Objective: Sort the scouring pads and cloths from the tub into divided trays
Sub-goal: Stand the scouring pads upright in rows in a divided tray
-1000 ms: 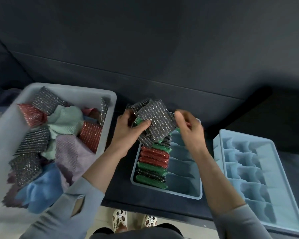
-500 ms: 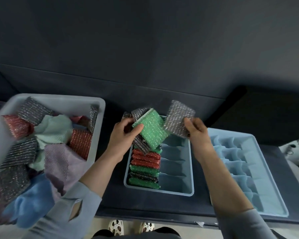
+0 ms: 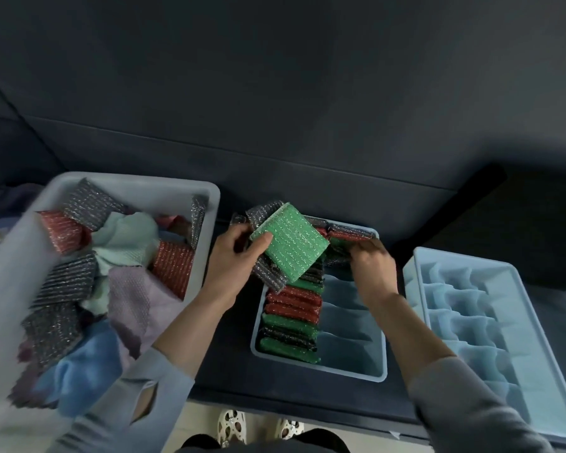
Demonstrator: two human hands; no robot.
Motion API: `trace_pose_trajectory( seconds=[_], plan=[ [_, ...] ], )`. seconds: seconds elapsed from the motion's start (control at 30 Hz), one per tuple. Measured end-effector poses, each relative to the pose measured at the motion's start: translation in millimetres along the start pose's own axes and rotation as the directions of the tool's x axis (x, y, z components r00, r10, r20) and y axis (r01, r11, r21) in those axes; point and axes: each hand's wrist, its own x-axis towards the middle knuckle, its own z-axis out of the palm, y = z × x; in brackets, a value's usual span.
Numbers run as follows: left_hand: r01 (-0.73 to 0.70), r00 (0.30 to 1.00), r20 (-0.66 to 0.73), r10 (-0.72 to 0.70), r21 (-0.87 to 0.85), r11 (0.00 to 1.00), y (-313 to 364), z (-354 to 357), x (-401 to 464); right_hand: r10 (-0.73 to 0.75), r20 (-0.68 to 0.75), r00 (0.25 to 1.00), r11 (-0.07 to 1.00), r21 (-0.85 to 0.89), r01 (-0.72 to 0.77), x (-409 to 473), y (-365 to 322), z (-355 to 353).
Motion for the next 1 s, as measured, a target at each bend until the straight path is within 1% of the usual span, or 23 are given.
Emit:
trace_pose_trajectory(
  seconds=[0.07, 0.1, 0.13, 0.2, 0.23, 0.27, 0.3, 0.33, 0.37, 0.4, 0.43, 0.5, 0.57, 0.63, 0.67, 0.73, 0.77, 0.8, 0.83, 0.87, 0.9, 0.93, 1.0],
  plan=[
    [-0.003, 1.000, 0.024, 0.002, 0.017, 1.000, 0.7, 0.5, -1.3, 0.028, -0.022, 0.999, 0.999, 0.034, -0.027, 4.9, -3.5, 1.7],
    [-0.006, 1.000, 0.028, 0.005, 0.032, 0.999, 1.3, 1.3, -2.4, 0.045, -0.035, 0.998, 0.996, 0.077, -0.043, 7.1, -6.1, -1.6],
    [-0.015, 1.000, 0.028, 0.013, 0.047, 0.999, 1.3, 2.0, -2.7, 0.078, -0.078, 0.994, 0.988, 0.143, -0.066, 9.7, -6.6, -3.8],
    [-0.051, 0.998, 0.032, 0.048, 0.089, 0.995, 3.7, 4.8, -4.9, 0.148, -0.160, 0.976, 0.933, 0.349, -0.085, 10.7, -12.8, -18.2],
    [-0.067, 0.997, 0.038, 0.063, 0.106, 0.992, 5.0, 6.7, -5.8, 0.182, -0.156, 0.971, 0.875, 0.476, -0.088, 9.5, -19.0, -30.4],
    [-0.071, 0.997, 0.045, 0.066, 0.112, 0.991, 5.9, 8.6, -6.1, 0.189, -0.105, 0.976, 0.801, 0.592, -0.091, 6.9, -25.2, -41.7],
    [-0.076, 0.996, 0.049, 0.071, 0.118, 0.990, 7.6, 11.0, -7.4, 0.149, -0.012, 0.989, 0.713, 0.694, -0.099, 4.4, -32.9, -52.8],
    [-0.078, 0.996, 0.053, 0.072, 0.120, 0.990, 8.9, 13.4, -8.2, 0.085, 0.067, 0.994, 0.643, 0.759, -0.106, 1.4, -39.3, -59.8],
    [-0.090, 0.995, 0.058, 0.084, 0.126, 0.988, 9.9, 16.3, -8.6, 0.026, 0.091, 0.996, 0.629, 0.773, -0.087, -2.5, -44.4, -63.5],
    [-0.092, 0.994, 0.070, 0.084, 0.124, 0.988, 10.8, 18.6, -9.5, 0.002, 0.090, 0.996, 0.633, 0.771, -0.071, -6.6, -46.6, -62.6],
    [-0.094, 0.993, 0.087, 0.084, 0.122, 0.988, 10.9, 21.2, -10.1, 0.006, 0.085, 0.996, 0.618, 0.783, -0.070, -9.9, -47.1, -62.8],
    [-0.080, 0.991, 0.111, 0.068, 0.105, 0.991, 11.0, 24.9, -12.2, 0.021, 0.084, 0.996, 0.556, 0.827, -0.081, -13.3, -43.8, -62.6],
    [-0.079, 0.989, 0.127, 0.070, 0.066, 0.995, 10.9, 27.4, -14.9, -0.017, 0.114, 0.993, 0.515, 0.852, -0.089, -17.4, -39.2, -62.5],
    [-0.076, 0.989, 0.130, 0.068, 0.064, 0.995, 7.8, 29.1, -16.6, -0.049, 0.181, 0.982, 0.476, 0.869, -0.136, -20.8, -30.9, -58.6],
    [-0.068, 0.991, 0.121, 0.060, 0.064, 0.996, 5.7, 28.9, -17.2, -0.022, 0.217, 0.976, 0.437, 0.880, -0.186, -20.0, -25.5, -55.2],
    [-0.053, 0.995, 0.091, 0.048, 0.056, 0.997, 2.1, 27.3, -17.0, 0.110, 0.273, 0.956, 0.327, 0.898, -0.294, -17.4, -14.6, -52.5],
    [-0.051, 0.996, 0.070, 0.048, 0.051, 0.997, -0.5, 25.6, -15.9, 0.188, 0.250, 0.950, 0.326, 0.896, -0.301, -16.3, -7.5, -53.2],
    [-0.039, 0.998, 0.043, 0.037, 0.052, 0.998, 0.2, 24.5, -17.3, 0.254, 0.174, 0.951, 0.438, 0.856, -0.274, -15.0, 0.0, -53.2],
    [-0.023, 1.000, 0.015, 0.023, 0.051, 0.998, -0.1, 22.2, -17.2, 0.278, 0.080, 0.957, 0.617, 0.749, -0.241, -14.3, 8.5, -52.6],
    [-0.011, 1.000, -0.001, 0.011, 0.030, 0.999, 0.7, 19.5, -17.9, 0.270, -0.003, 0.963, 0.775, 0.594, -0.215, -14.2, 16.1, -51.0],
    [-0.006, 1.000, -0.002, 0.006, 0.010, 1.000, 0.0, 16.7, -17.2, 0.221, -0.092, 0.971, 0.883, 0.442, -0.159, -15.0, 21.4, -49.7],
    [0.000, 1.000, 0.003, 0.000, -0.010, 1.000, -1.3, 14.2, -16.5, 0.152, -0.142, 0.978, 0.936, 0.338, -0.097, -15.4, 25.7, -43.6],
    [0.002, 1.000, 0.020, -0.001, -0.028, 1.000, -2.7, 9.4, -16.8, 0.040, -0.154, 0.987, 0.968, 0.250, -0.001, -15.7, 26.9, -35.8]
  ],
)
